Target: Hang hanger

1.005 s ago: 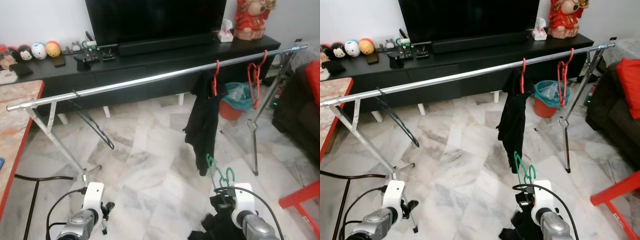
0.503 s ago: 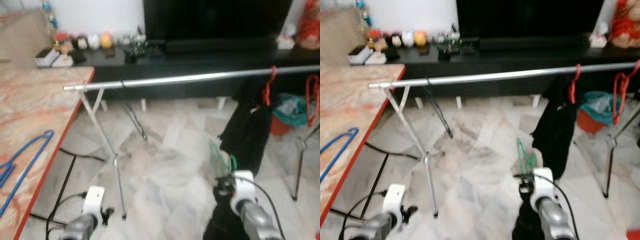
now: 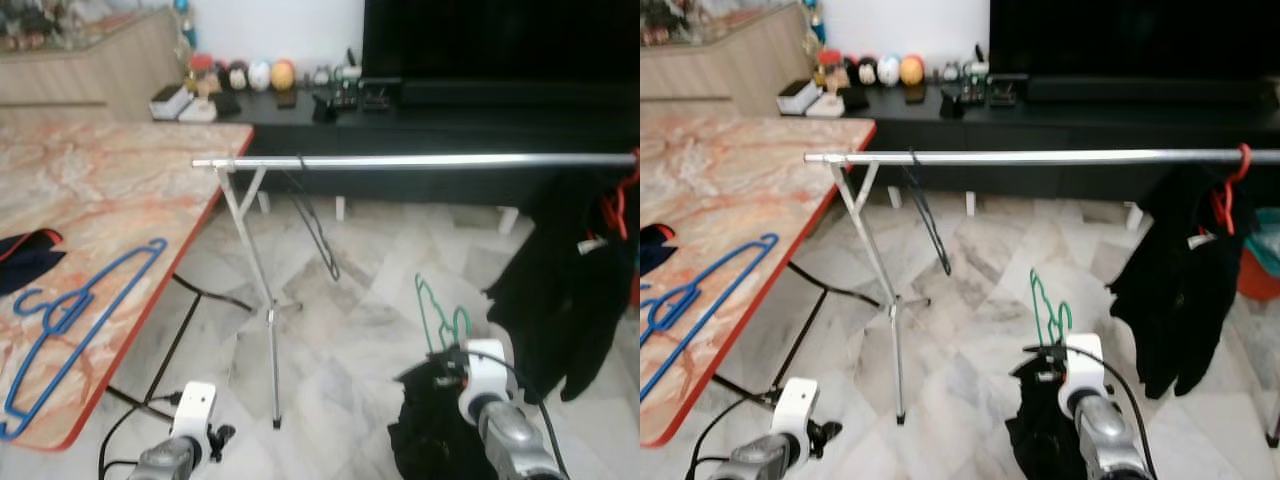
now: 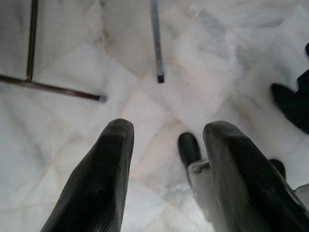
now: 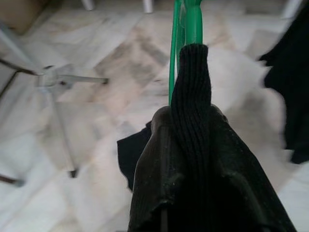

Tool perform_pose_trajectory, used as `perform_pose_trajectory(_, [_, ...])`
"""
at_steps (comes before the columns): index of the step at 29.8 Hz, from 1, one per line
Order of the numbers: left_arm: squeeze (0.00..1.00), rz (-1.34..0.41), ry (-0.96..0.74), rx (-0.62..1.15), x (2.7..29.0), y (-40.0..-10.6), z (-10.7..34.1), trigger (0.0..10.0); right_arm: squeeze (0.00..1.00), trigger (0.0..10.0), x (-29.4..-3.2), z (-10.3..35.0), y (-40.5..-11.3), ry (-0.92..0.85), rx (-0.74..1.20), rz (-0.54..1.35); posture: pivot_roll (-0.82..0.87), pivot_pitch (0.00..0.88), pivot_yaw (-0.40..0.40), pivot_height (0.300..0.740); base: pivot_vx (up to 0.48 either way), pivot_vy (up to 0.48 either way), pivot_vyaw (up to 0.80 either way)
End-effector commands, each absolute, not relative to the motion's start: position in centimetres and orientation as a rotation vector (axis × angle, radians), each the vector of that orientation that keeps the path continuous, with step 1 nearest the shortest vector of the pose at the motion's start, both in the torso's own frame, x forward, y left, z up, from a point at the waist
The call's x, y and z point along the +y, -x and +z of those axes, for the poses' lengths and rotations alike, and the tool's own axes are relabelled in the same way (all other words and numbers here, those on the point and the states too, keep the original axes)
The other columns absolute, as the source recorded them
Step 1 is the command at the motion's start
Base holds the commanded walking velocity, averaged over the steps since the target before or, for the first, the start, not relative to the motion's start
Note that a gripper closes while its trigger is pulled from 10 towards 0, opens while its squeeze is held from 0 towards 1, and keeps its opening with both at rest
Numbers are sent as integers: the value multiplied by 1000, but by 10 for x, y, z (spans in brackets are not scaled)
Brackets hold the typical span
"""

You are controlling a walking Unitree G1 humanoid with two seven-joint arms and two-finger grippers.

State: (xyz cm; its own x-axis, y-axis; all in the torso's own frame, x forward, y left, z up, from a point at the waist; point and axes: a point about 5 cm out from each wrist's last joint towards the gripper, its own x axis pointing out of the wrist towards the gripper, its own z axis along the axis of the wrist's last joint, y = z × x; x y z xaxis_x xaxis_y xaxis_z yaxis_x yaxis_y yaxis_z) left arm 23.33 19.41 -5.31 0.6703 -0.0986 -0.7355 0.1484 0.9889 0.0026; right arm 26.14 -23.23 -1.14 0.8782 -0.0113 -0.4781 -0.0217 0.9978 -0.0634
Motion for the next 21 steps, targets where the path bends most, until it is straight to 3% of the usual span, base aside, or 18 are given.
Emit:
perform_pose_trajectory(1, [0, -135, -70, 845, 198, -228, -56, 10000, 0, 10000, -231, 7, -276, 80, 395, 24, -19, 0, 65, 740, 0, 0, 0])
perform_pose_trajectory(12, [0, -150, -62, 827, 196, -229, -55, 10000, 0, 10000, -227, 21, -288, 91, 314, 60, -16, 0, 62, 740, 0, 0, 0])
perform_pose_trajectory(21, [0, -159, -66, 793, 196, -241, -47, 10000, 0, 10000, -231, 39, -300, 109, 250, 67, -19, 0, 70, 740, 0, -273, 0])
